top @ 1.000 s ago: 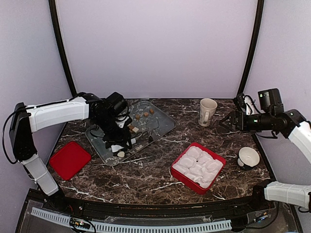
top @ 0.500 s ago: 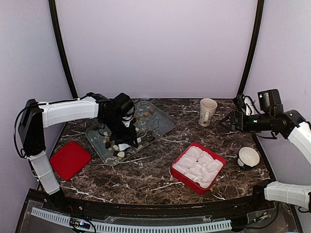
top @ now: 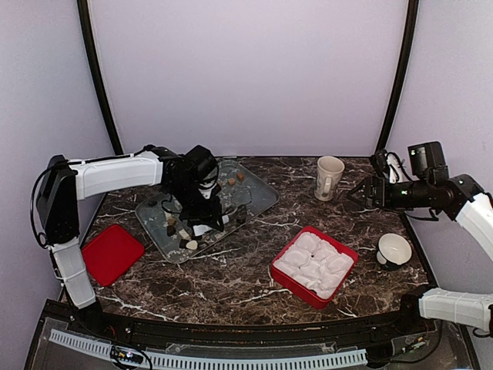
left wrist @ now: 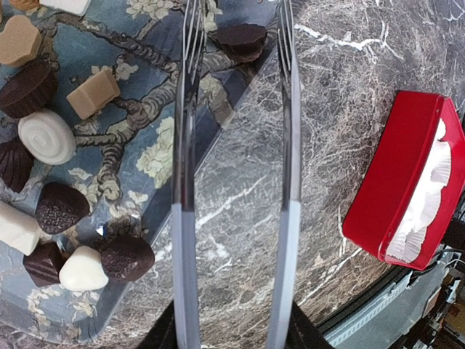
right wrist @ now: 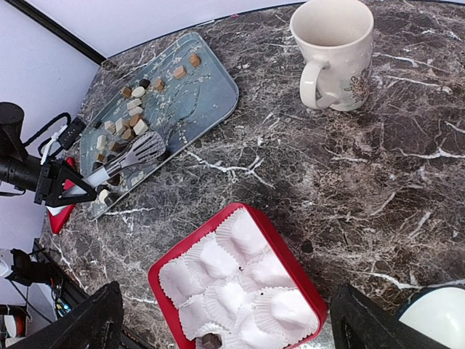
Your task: Pack the chocolate
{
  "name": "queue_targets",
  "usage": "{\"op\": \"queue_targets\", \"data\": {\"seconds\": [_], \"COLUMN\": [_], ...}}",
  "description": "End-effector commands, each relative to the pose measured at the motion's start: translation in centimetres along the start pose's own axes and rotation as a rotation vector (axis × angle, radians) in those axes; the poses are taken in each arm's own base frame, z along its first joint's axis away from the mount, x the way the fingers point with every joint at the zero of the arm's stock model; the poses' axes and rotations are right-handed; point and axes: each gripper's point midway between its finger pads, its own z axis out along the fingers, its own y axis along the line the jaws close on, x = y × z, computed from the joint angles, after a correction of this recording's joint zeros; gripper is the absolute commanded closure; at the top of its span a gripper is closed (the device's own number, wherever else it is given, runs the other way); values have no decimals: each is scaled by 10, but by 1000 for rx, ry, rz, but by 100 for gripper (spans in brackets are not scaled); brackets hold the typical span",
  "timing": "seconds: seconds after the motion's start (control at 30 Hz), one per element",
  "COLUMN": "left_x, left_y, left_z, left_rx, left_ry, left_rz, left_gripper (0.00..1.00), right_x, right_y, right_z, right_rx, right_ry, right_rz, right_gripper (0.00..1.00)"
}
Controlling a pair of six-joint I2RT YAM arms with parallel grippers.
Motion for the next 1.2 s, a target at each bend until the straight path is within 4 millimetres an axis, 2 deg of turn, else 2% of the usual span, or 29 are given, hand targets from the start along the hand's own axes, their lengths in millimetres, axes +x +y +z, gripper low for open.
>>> {"op": "queue_targets", "data": {"seconds": [0.0, 0.37, 0.77, 0.97, 1.17], "left_x": [-4, 0, -14, -20, -6], "left_y": [-6, 0, -4, -28, -69], "left_z": [-4, -4, -27, -45, -59], "left_rx": [11, -25, -42, 45, 145], "left_ry": [1, 18, -47, -84, -108], "left_rz": [38, 56, 77, 159, 314], "left_gripper": [60, 64, 72, 75, 77], "right_x": [-10, -7, -6, -5, -9], "right_y": [1, -1, -2, -1, 2], "right_z": [1, 1, -1, -3, -4], "right_rx": [-3, 5, 8, 3, -10], "right_ry": [-35, -31, -37, -45, -59], "right_rz": [-11, -7, -2, 6, 9], "right_gripper": [0, 0, 0, 0, 0]}}
